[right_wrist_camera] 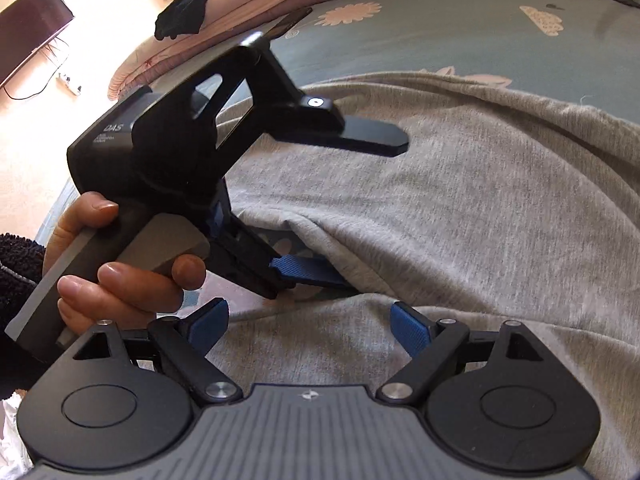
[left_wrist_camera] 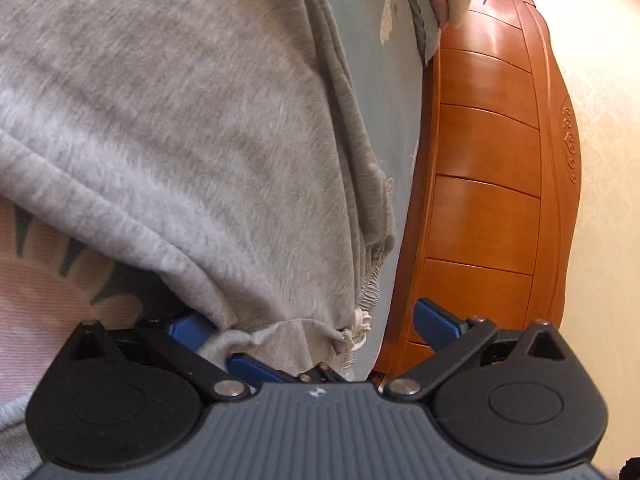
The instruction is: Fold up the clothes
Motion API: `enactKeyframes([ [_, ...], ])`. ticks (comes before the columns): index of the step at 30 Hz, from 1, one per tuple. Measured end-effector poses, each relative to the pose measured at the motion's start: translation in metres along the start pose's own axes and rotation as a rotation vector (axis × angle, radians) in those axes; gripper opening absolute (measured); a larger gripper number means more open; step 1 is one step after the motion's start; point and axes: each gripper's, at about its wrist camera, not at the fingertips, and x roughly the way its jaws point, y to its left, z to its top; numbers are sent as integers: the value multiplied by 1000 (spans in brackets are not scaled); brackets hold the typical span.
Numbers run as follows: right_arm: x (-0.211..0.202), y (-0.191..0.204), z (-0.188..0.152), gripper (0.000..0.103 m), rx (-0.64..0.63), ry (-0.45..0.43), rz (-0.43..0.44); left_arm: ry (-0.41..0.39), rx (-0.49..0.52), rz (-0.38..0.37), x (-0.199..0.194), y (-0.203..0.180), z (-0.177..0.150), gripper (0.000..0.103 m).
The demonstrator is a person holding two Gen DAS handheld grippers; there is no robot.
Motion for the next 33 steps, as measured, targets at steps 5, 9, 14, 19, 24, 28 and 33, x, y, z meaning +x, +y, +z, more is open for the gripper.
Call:
enactKeyframes([
  [5, 18, 10, -16, 93, -67, 69, -34, -19, 2, -94, -7, -15, 10, 102],
  [9, 9, 15, -14, 93, -69, 26, -35, -19, 10, -99, -8, -20, 13, 102],
  [14, 19, 12, -5, 92, -26, 10, -30, 19, -8, -86, 8, -7, 12, 102],
  [19, 14, 20, -15, 92, -49, 11, -35, 107, -55, 27, 34, 6, 18, 102],
  [24, 8, 18, -16, 92, -86, -50, -84, 128, -38, -95, 26, -20, 26, 102],
  [28, 28, 13, -6, 92, -114, -47, -105, 134, -29, -64, 26, -24, 23, 102],
  [33, 15, 23, -21, 92, -138, -49, -123, 130, -64, -79, 25, -15, 20, 102],
])
